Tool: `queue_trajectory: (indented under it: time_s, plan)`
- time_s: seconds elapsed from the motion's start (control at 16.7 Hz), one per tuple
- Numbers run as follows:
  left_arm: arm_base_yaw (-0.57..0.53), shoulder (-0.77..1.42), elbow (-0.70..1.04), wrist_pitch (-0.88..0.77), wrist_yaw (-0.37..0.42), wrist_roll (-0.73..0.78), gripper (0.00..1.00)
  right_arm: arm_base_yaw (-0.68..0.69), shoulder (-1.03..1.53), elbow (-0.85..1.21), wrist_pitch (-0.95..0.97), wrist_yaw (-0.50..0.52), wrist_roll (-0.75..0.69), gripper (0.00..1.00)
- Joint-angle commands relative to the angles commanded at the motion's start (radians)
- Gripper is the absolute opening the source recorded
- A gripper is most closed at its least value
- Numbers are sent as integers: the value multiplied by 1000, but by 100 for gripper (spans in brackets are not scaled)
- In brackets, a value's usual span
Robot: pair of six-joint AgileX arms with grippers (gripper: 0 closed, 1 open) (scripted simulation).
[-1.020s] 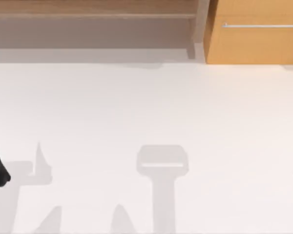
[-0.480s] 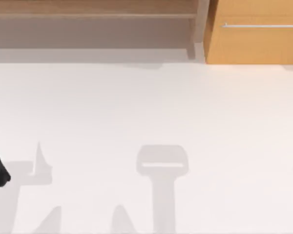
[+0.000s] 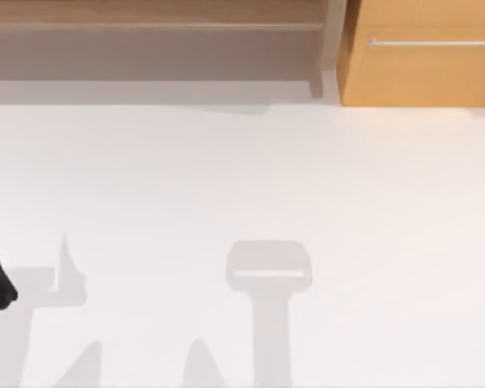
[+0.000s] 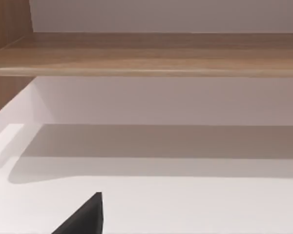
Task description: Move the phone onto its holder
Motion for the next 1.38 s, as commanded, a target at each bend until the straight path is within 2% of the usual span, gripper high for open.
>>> queue_trajectory:
  time_s: [0.3, 1.08, 1.38]
  plan:
    - [0, 0, 0, 0, 0, 0, 100, -1, 16, 4, 14, -6, 17, 0]
    - [0, 0, 0, 0, 0, 0, 100, -1, 16, 4, 14, -6, 17, 98]
    - [0, 0, 0, 0, 0, 0, 100, -1, 16, 4, 14, -6, 17, 100]
